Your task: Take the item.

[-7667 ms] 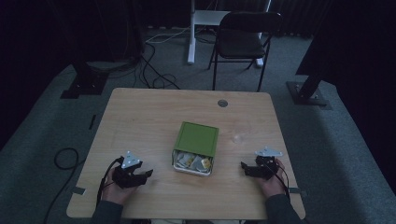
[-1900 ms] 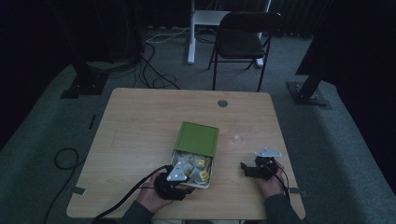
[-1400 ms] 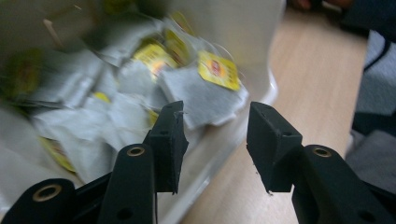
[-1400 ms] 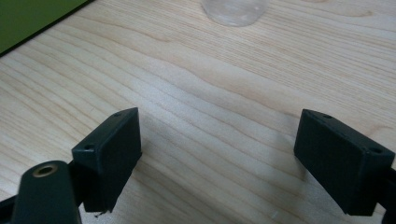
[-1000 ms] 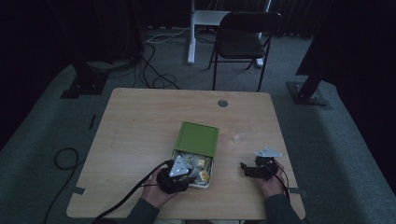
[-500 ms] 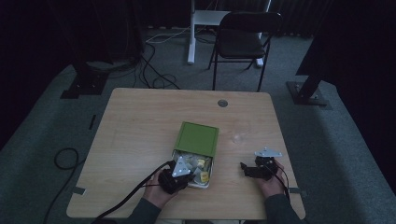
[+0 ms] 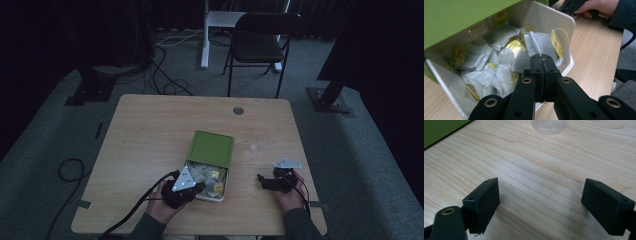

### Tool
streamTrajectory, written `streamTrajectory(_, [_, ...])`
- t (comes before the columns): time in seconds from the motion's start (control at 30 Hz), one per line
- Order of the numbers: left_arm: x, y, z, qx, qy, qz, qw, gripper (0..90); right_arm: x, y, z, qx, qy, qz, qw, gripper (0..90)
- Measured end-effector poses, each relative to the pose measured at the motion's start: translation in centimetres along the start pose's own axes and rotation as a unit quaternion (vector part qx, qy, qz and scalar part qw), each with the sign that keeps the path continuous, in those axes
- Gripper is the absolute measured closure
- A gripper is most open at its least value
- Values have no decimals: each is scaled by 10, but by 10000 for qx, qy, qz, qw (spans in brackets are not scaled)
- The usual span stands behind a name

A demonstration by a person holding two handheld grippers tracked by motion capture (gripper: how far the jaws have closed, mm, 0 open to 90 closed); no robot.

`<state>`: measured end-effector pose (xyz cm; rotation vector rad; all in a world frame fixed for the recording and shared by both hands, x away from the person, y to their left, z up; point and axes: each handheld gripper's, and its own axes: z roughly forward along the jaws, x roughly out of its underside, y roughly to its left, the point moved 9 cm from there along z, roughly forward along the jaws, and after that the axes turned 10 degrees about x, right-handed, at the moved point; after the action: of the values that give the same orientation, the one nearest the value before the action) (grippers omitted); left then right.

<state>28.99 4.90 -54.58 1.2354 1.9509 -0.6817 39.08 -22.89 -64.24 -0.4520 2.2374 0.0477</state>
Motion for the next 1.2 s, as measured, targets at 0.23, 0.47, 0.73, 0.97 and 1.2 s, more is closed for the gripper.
streamTrajectory(0.23, [-3,-5,-8,61,-50,25,10000,900,0,0,0,0,-2,1,10000,143])
streamTrajectory(0.47, [-6,-10,-13,176,-71,44,9998,900,0,0,0,0,-1,1,10000,143])
streamTrajectory(0.73, [-14,-13,-22,394,-81,53,9992,900,0,0,0,1,-1,2,10000,143])
streamTrajectory(0.97, [-25,-15,-23,464,-19,216,9987,900,-1,0,1,-7,-5,-3,10000,143])
streamTrajectory(1.2, [-54,-19,-16,731,-151,406,9964,900,-2,0,2,-26,-10,-26,10000,143])
